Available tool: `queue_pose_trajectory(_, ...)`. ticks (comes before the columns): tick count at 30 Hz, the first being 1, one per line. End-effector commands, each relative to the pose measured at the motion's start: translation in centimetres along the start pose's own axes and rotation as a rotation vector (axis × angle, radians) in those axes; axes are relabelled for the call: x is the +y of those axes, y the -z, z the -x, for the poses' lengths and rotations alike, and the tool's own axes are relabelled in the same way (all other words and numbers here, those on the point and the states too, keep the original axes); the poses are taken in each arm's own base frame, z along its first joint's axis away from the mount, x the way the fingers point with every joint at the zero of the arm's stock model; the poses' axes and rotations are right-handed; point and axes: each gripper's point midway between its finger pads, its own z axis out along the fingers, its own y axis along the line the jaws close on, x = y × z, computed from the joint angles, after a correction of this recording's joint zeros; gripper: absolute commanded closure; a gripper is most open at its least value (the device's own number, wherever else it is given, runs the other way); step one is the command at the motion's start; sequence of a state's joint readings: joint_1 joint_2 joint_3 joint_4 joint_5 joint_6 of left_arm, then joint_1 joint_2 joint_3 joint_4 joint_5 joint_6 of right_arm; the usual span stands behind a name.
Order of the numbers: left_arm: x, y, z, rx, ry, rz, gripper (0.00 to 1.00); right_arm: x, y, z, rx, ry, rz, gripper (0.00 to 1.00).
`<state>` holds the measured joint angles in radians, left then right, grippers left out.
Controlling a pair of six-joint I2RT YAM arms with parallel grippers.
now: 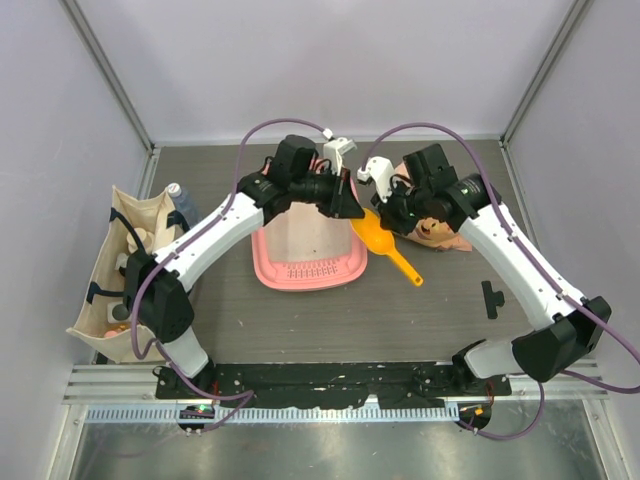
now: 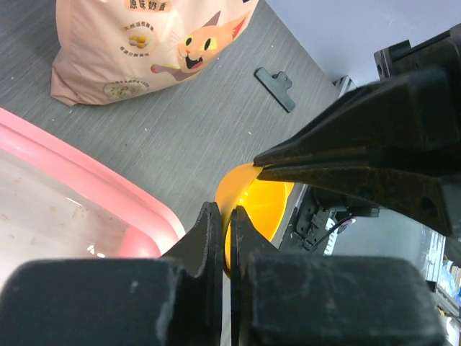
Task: Fill the litter box with clean litter
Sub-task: Pick up the spatula from the center of the board.
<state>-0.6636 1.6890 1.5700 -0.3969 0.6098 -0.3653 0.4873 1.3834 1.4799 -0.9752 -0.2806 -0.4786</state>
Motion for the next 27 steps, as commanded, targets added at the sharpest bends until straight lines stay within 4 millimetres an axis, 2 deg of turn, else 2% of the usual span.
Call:
queue_pose_trajectory(1,-0.6,0.4,0.9,-0.029,-0.007,-0.051,1.0,-2.0,1.6,2.3,-0.072,-0.013,-0.102,0.76)
queue_pose_trajectory(3,0.2,1.0,1.8,-0.06,0.03,-0.04,1.0,-2.7,2.7,2.4,-0.126,-0.075,-0.101,0.48)
queue_pose_trajectory(4,1.1,1.8,2.6,-0.087,0.096,-0.033,1.0,-2.8,4.4,2.9,-0.192,-0.09,-0.102,0.39)
queue_pose_trajectory(5,1.2,2.2,3.8,-0.125,0.121,-0.046,1.0,-3.7,6.1,2.8,-0.272,-0.146,-0.082,0.3)
queue_pose_trajectory(6,1.6,2.6,4.2,-0.142,0.151,-0.057,1.0,-4.3,6.4,2.7,-0.334,-0.186,-0.088,0.11)
queue_pose_trajectory(7,1.8,3.5,5.0,-0.159,0.17,-0.087,1.0,-4.3,8.1,3.1,-0.401,-0.19,-0.113,0.02)
queue_pose_trajectory(8,1.5,3.8,5.7,-0.179,0.196,-0.109,1.0,-5.1,8.6,3.1,-0.441,-0.196,-0.131,0.0)
queue_pose_trajectory(10,1.2,5.0,6.6,-0.191,0.208,-0.172,1.0,-3.5,8.3,2.8,-0.456,-0.164,-0.063,0.0)
queue_pose_trajectory(11,0.9,5.3,7.3,-0.208,0.219,-0.204,1.0,-3.3,8.5,3.1,-0.479,-0.15,-0.059,0.0)
queue_pose_trajectory(15,0.6,6.4,8.1,-0.228,0.248,-0.285,1.0,-2.2,7.3,2.8,-0.491,-0.159,0.014,0.01)
queue_pose_trajectory(22,0.5,6.9,8.3,-0.231,0.26,-0.34,1.0,-2.7,4.9,2.5,-0.423,-0.102,0.035,0.05)
queue_pose_trajectory(25,0.6,7.0,8.4,-0.235,0.261,-0.339,1.0,-2.0,4.0,2.1,-0.375,-0.065,0.068,0.18)
queue_pose_trajectory(26,0.7,7.0,8.4,-0.236,0.262,-0.338,1.0,-1.8,3.8,1.7,-0.355,-0.053,0.079,0.4)
queue_pose_trajectory(27,0.8,7.1,8.5,-0.239,0.259,-0.334,1.0,-1.9,4.2,2.2,-0.359,-0.037,0.077,0.51)
